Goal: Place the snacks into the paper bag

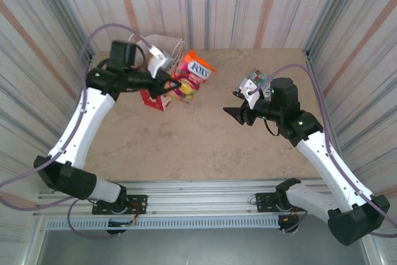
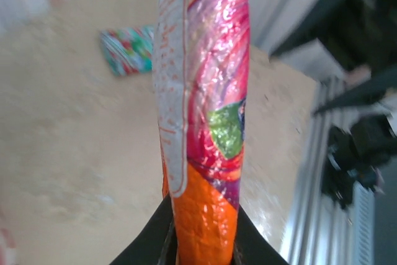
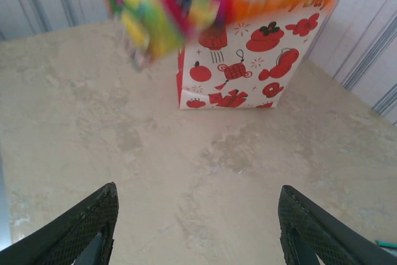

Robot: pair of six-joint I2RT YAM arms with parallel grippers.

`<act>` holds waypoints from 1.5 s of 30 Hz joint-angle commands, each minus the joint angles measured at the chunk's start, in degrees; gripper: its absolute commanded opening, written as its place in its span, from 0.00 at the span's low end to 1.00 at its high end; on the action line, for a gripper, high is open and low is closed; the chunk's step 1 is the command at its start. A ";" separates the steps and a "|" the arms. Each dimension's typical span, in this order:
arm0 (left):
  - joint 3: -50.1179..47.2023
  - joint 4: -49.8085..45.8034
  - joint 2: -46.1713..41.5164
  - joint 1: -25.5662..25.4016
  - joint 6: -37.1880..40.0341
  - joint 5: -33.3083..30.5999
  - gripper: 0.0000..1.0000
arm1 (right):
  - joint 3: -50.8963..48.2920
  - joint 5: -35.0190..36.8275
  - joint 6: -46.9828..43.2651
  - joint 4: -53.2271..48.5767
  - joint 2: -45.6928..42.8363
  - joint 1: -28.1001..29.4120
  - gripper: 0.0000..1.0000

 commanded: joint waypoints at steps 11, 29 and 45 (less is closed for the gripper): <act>19.44 7.67 2.89 7.96 -8.98 -21.16 0.02 | 0.49 -0.15 11.40 0.22 5.35 0.04 0.69; 39.36 -17.45 29.88 10.56 -8.02 -19.71 0.04 | 1.44 0.22 14.51 -3.46 9.69 0.16 0.68; 42.18 -20.00 39.85 10.86 -7.55 -22.10 0.10 | 2.11 -0.47 16.53 -3.69 11.82 0.32 0.67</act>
